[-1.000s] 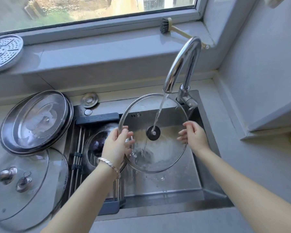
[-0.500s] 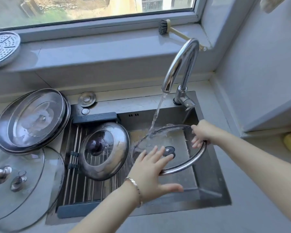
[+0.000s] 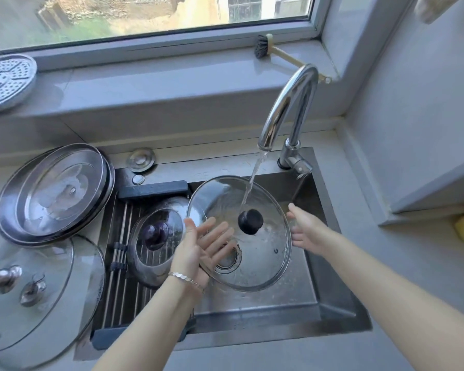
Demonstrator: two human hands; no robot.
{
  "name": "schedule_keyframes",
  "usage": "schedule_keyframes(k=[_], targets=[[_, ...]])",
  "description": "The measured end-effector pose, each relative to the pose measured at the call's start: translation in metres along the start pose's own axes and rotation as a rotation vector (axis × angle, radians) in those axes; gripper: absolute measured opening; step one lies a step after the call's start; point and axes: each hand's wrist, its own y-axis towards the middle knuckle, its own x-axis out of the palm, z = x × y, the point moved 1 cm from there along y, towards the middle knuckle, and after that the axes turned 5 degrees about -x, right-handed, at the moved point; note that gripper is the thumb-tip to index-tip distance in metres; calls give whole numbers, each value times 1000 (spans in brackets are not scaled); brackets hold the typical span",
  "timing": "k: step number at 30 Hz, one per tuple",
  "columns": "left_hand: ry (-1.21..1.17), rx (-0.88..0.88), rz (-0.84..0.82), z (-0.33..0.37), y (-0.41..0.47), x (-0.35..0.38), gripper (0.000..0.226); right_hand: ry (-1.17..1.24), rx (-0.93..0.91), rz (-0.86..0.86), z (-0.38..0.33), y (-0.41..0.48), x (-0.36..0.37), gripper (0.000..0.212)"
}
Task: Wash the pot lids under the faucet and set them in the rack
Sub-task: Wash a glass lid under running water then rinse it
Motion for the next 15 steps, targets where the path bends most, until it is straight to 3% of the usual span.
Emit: schedule_keyframes(k=[3,5,8,11,15], targets=[[-76,-16,-14,7,4,-5,59,243,7,-2,6,5,16,55],[-97,-32,-13,11,6,-7,62,316,-69,117,-1,5,19,35],[-30,-70,53,4,15,-11,60,171,-275,251,-16,-2,15,17],[-21,-174,94,-8,24,-9,56,19,-496,367,-35,-12,8,15],[-88,-345,112,-17,29,-4,58,-149,-719,417,-53,-29,6,29]])
